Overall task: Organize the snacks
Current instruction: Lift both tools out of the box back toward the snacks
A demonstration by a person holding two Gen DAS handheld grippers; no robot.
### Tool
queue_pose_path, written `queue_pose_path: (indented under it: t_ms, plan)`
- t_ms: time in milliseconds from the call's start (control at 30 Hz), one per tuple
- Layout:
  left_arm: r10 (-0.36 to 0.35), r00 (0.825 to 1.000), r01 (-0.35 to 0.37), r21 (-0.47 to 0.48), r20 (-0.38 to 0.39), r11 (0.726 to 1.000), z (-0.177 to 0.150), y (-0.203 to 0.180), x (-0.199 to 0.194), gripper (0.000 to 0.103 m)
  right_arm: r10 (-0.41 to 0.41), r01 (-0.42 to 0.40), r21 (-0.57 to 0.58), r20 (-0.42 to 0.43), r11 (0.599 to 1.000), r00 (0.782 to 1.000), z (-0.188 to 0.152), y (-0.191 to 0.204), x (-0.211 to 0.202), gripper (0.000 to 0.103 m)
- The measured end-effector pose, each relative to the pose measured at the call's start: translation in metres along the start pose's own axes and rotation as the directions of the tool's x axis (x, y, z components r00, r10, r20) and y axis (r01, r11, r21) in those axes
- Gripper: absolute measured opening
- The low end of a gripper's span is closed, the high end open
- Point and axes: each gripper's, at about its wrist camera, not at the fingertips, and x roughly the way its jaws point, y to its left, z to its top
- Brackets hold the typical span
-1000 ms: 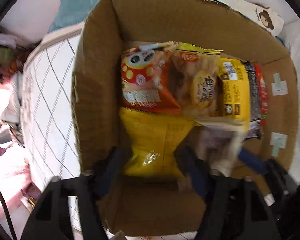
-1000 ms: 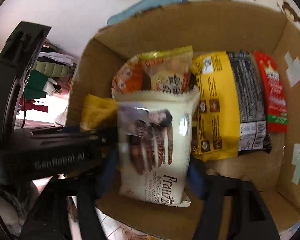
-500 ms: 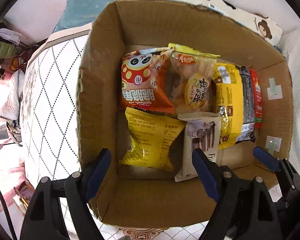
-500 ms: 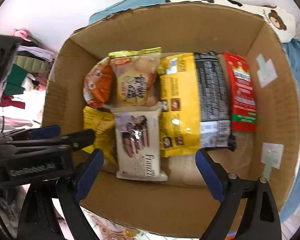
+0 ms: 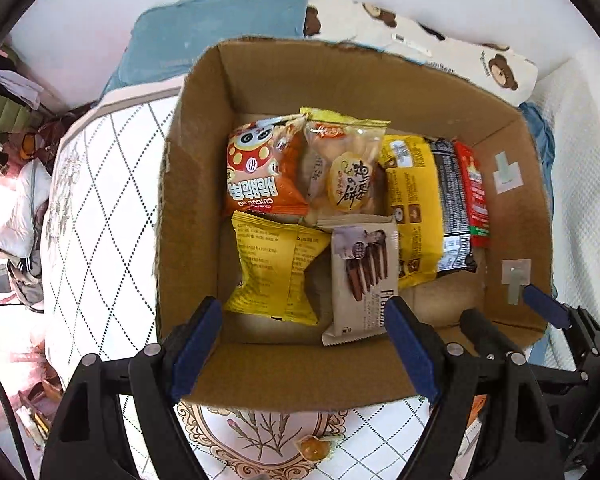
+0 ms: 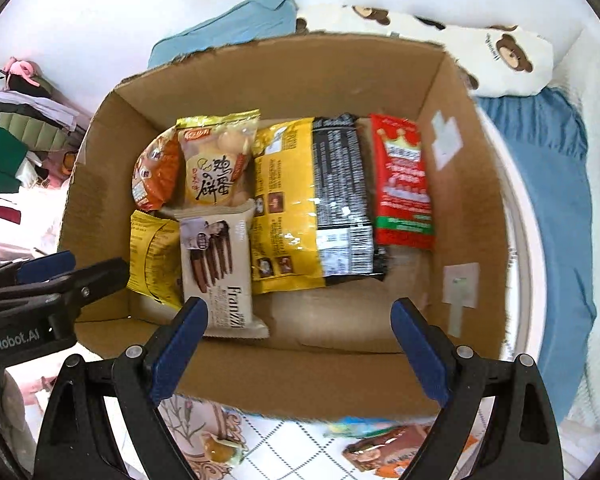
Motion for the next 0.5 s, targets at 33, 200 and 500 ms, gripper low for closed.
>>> queue_pose_path:
  t_ms: [33, 200, 500]
  plan:
    - [0.0, 1.0, -0.001, 0.004, 0.02, 1.0, -0.005, -0.001, -0.004, 0.082, -0.016, 0.016, -0.006, 0.014, 1.0, 1.0, -0.002, 0.001, -0.004, 0.095]
    - [-0.005, 0.996, 0.004, 0.009, 0.093, 1.0, -0.024, -0.006, -0.018, 0.082, -0.066, 0.069, -0.025, 0.089, 0.997, 0.994, -0.02, 0.002, -0.023, 0.095]
    - [-0.005, 0.971, -0.007, 0.051, 0.24, 0.999, -0.068, -0.026, -0.051, 0.082, -0.096, 0.103, -0.025, 0.209, 0.994, 0.973, -0.064, -0.004, -0.061, 0.095]
